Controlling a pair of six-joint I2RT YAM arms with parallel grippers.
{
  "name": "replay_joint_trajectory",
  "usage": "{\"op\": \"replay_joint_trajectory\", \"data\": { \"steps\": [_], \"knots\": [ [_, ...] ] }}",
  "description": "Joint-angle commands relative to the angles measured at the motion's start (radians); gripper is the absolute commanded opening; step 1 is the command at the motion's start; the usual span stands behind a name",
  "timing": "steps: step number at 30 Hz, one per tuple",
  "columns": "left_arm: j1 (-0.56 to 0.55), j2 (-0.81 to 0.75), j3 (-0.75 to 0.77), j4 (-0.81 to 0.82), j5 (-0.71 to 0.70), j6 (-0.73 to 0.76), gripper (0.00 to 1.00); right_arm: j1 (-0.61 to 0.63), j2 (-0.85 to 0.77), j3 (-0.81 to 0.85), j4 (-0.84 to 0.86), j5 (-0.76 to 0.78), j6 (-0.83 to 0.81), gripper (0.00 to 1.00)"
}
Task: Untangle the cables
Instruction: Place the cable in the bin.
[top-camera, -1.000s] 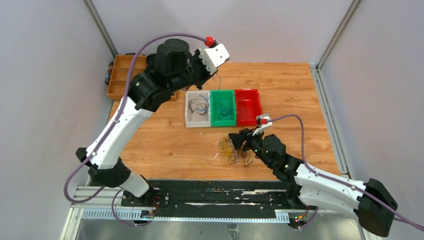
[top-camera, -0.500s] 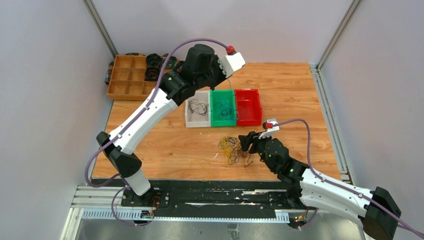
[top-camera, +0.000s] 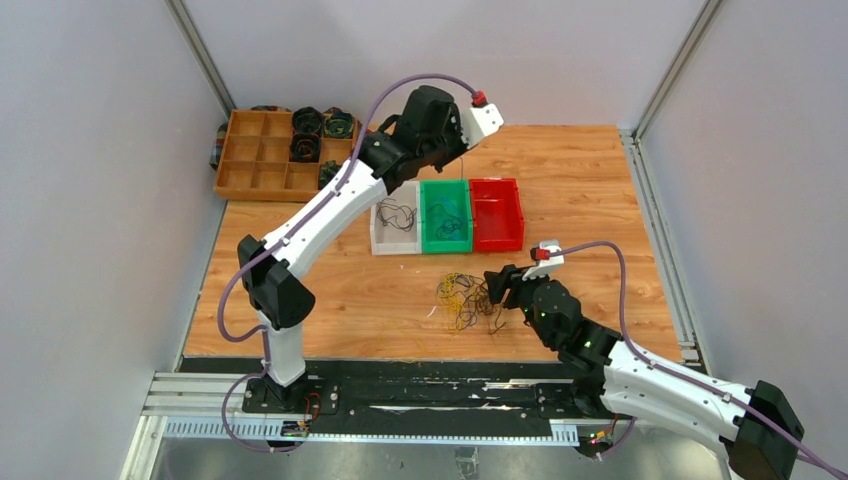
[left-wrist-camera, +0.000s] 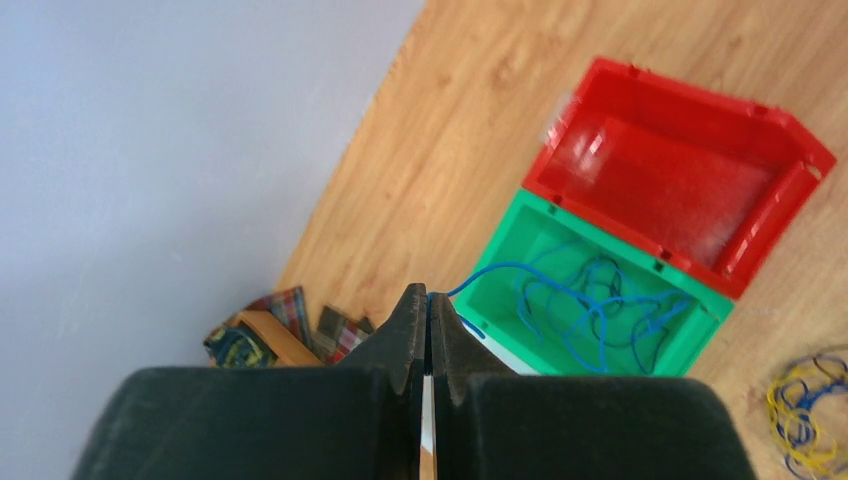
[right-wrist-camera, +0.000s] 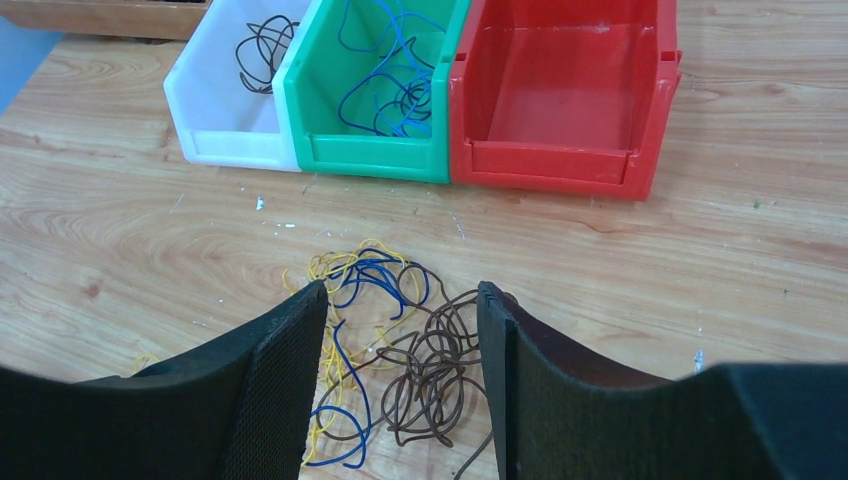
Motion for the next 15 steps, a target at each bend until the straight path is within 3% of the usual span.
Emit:
{"op": "replay_joint_trajectory", "data": {
  "steps": [1, 5, 15],
  "knots": [
    [0.02, 0.001, 0.141, 0.058, 0.003, -0.007, 0.0, 0.001, 0.001, -0.005, 0.0, 0.036, -0.012, 0.57],
    [0.022, 0.004, 0.115, 0.059, 0.013, 0.007, 0.0, -0.003, 0.02, -0.003, 0.018, 0.027, -0.01, 0.57],
    [0.022, -0.001, -0.123, 0.112, 0.048, -0.036, 0.0, -0.004, -0.008, -0.018, 0.0, 0.035, -0.007, 0.56]
  ]
}}
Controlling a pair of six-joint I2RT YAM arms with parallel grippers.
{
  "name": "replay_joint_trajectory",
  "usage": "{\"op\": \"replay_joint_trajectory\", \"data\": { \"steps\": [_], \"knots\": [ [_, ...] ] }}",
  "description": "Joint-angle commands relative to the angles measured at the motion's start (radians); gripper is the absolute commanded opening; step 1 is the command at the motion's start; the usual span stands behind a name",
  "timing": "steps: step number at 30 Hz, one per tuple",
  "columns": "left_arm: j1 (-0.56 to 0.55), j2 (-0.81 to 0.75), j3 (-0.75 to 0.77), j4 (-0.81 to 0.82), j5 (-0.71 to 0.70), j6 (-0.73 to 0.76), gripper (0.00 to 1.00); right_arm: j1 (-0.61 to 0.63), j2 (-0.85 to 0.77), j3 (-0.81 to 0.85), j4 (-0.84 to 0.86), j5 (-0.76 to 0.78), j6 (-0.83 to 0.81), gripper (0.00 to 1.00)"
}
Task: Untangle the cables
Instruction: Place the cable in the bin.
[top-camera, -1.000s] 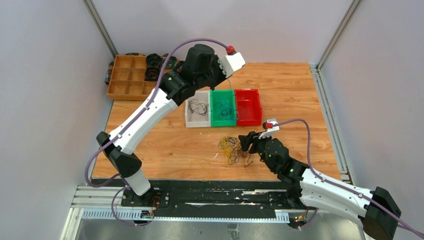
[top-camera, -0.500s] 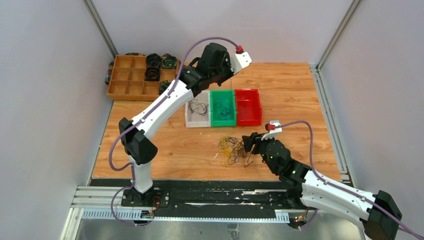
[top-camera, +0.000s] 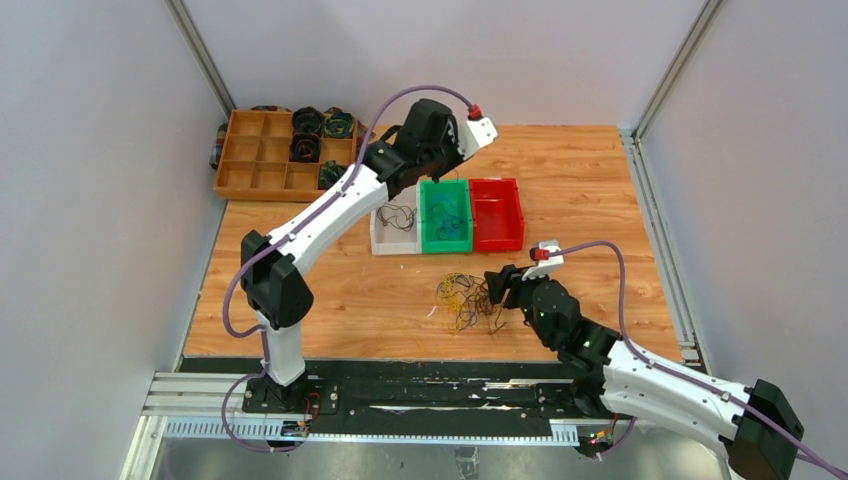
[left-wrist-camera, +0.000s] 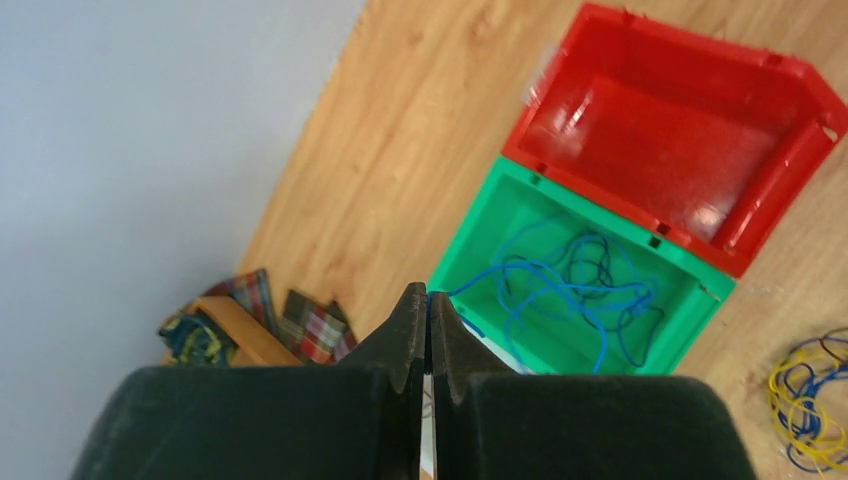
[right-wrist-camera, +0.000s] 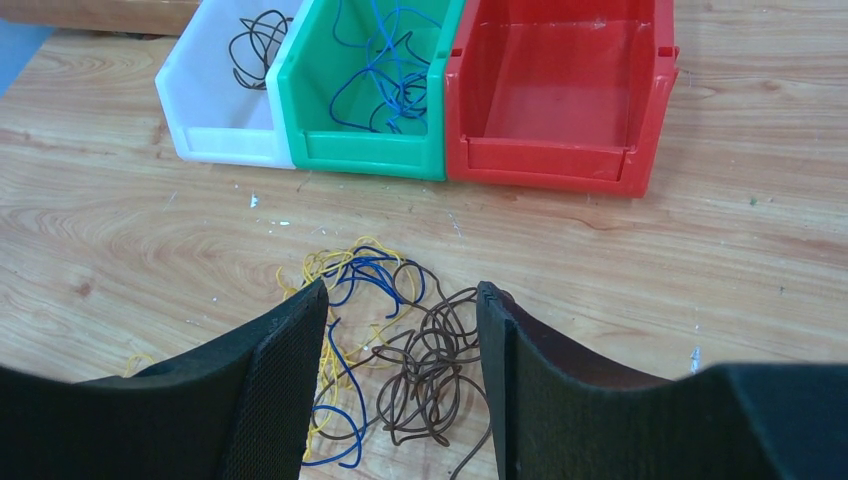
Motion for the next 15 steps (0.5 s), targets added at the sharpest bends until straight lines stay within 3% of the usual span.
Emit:
{"op": "replay_joint_trajectory", "data": {
  "steps": [1, 15],
  "knots": [
    [0.002, 0.004, -0.07, 0.048, 0.03, -0.034, 0.0, -0.005, -0.029, -0.02, -0.004, 0.029, -0.005, 0.56],
    [0.002, 0.131, -0.095, 0.054, 0.072, -0.083, 0.0, -0.015, -0.053, -0.02, -0.046, 0.037, -0.005, 0.56]
  ]
}}
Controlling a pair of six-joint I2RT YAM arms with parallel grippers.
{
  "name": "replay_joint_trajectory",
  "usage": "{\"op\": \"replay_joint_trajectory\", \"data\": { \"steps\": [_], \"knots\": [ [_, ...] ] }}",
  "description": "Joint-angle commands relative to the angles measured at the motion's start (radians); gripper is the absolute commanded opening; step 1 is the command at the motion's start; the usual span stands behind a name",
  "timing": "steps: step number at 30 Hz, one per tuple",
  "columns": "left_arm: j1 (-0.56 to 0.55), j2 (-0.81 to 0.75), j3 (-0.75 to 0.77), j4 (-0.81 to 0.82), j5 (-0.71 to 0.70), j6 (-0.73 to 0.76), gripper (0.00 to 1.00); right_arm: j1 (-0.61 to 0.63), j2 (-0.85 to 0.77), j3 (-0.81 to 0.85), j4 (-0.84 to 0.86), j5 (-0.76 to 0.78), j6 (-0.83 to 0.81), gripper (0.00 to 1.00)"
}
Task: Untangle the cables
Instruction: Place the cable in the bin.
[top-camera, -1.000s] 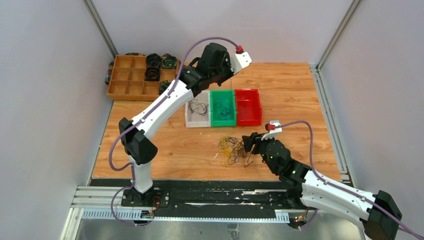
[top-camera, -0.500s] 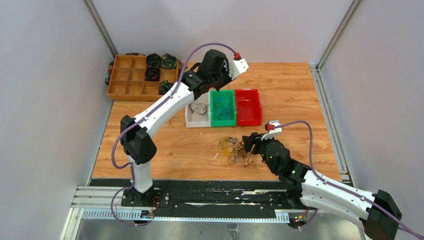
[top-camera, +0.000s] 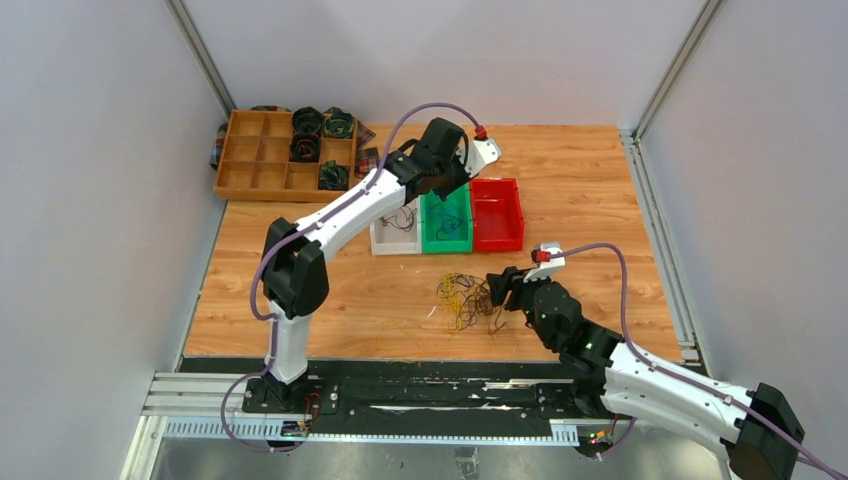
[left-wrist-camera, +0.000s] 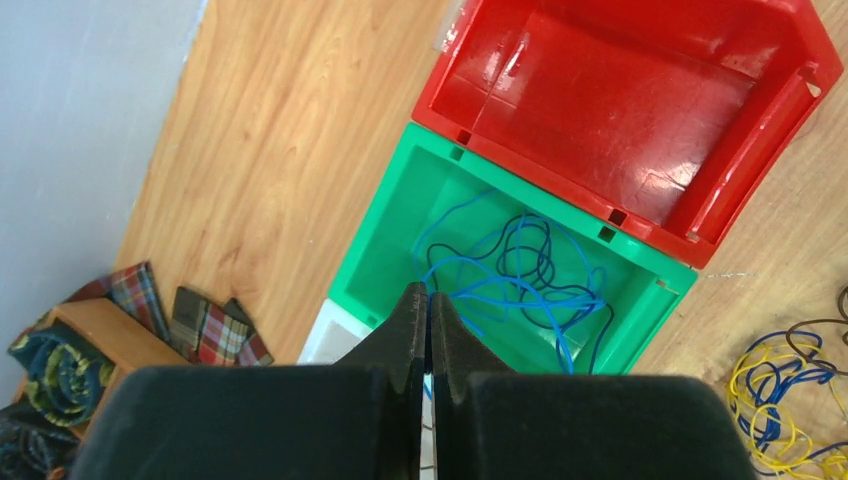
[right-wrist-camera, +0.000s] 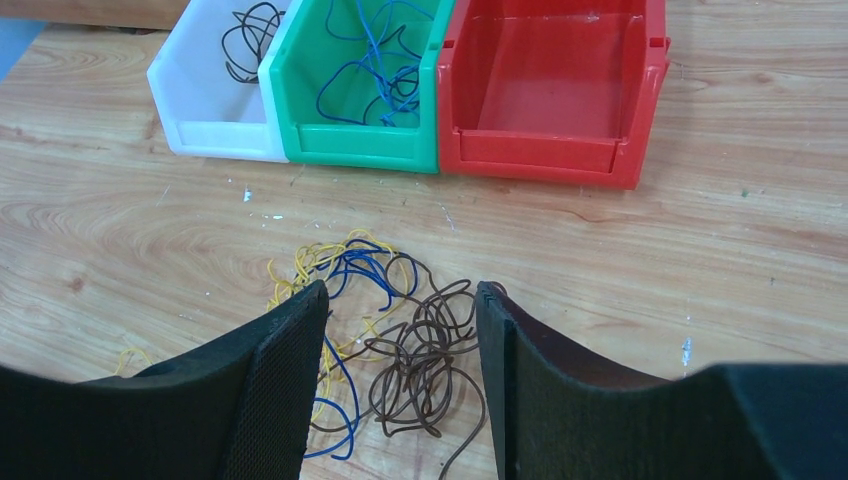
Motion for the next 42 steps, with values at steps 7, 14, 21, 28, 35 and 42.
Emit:
{"op": "replay_joint_trajectory", "data": {
  "steps": [7, 14, 21, 28, 35, 42],
  "knots": [
    [0.001, 0.105, -0.012, 0.086, 0.019, 0.012, 0.0, -0.025, -0.034, -0.01, -0.055, 0.042, -0.009, 0.56],
    [0.001, 0.181, -0.025, 0.138, -0.033, 0.051, 0.0, -0.041, -0.027, -0.007, -0.06, 0.044, -0.014, 0.57],
    [0.001, 0.233, 0.031, 0.104, -0.067, 0.051, 0.0, -0.057, 0.001, -0.005, -0.048, 0.029, -0.009, 0.57],
    [0.004, 0.203, 0.128, -0.069, 0.007, 0.043, 0.24, -0.07, 0.004, 0.016, -0.049, 0.026, -0.013, 0.57],
    [0.008, 0.143, 0.167, -0.214, 0.08, 0.055, 0.72, -0.082, -0.002, 0.061, -0.069, 0.008, -0.049, 0.57],
    [0.029, 0.087, 0.207, -0.329, 0.115, 0.065, 0.76, -0.081, -0.031, 0.068, -0.097, -0.002, -0.045, 0.57]
  ]
}}
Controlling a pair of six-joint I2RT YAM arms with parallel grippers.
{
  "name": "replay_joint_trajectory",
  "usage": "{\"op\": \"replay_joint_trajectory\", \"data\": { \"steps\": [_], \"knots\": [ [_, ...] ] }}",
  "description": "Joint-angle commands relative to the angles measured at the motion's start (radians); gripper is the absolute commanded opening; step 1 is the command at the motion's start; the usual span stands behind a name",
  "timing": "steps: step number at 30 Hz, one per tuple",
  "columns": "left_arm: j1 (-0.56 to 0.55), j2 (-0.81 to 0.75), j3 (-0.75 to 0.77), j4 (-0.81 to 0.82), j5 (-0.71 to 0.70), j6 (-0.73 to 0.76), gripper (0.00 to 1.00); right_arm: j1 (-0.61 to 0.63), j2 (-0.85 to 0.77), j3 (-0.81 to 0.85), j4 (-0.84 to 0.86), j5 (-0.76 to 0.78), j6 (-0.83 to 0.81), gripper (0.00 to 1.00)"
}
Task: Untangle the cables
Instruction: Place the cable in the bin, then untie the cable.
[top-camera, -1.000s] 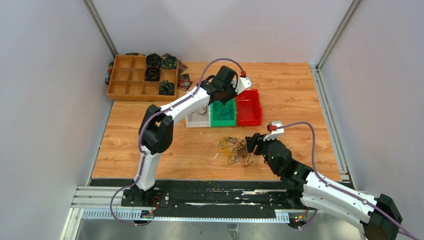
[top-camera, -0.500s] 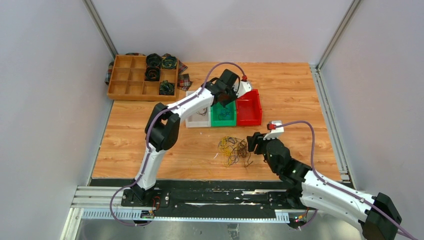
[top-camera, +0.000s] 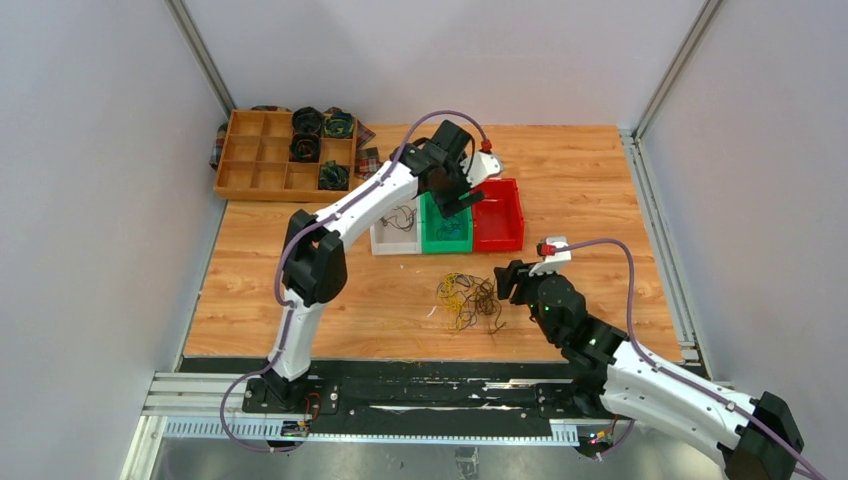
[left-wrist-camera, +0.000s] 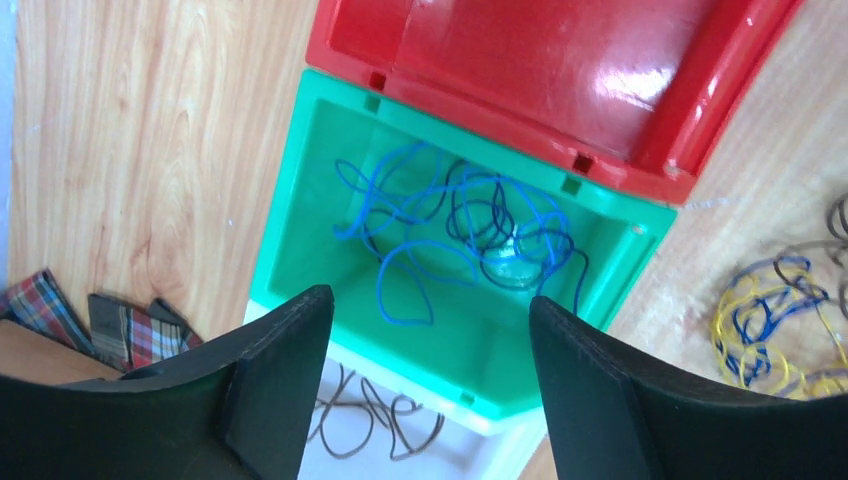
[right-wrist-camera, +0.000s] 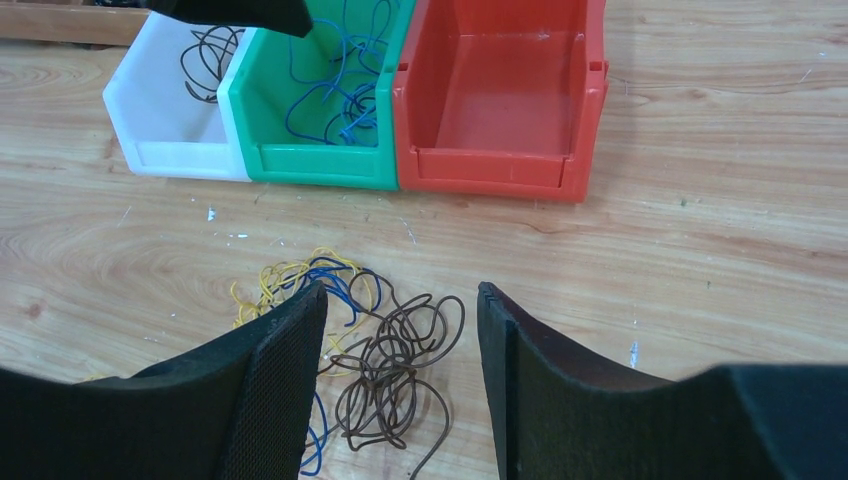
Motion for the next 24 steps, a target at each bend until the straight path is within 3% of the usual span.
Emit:
{"op": "replay_joint_trajectory", "data": {
  "steps": [1, 6, 11, 15, 20, 24],
  "knots": [
    [0.018, -0.115, -0.001, -0.116, 0.066, 0.031, 0.77, -0.015, -0.029, 0.032, -0.037, 0.0, -0.015, 0.57],
    [0.016, -0.331, -0.278, -0.154, 0.201, 0.102, 0.79, -0.018, -0.046, 0.029, -0.062, -0.003, -0.02, 0.57],
    [-0.008, -0.451, -0.514, -0.156, 0.343, 0.069, 0.81, -0.021, -0.043, 0.028, -0.071, -0.02, -0.023, 0.57],
    [-0.062, -0.42, -0.539, -0.154, 0.378, 0.018, 0.81, -0.021, -0.033, 0.026, -0.078, -0.04, -0.016, 0.57],
    [-0.081, -0.303, -0.476, -0.113, 0.412, -0.157, 0.78, -0.02, -0.058, 0.025, -0.124, -0.042, -0.003, 0.56],
    [-0.101, -0.295, -0.535, -0.108, 0.397, -0.097, 0.78, -0.02, -0.094, 0.016, -0.159, -0.09, -0.017, 0.56]
  ]
}}
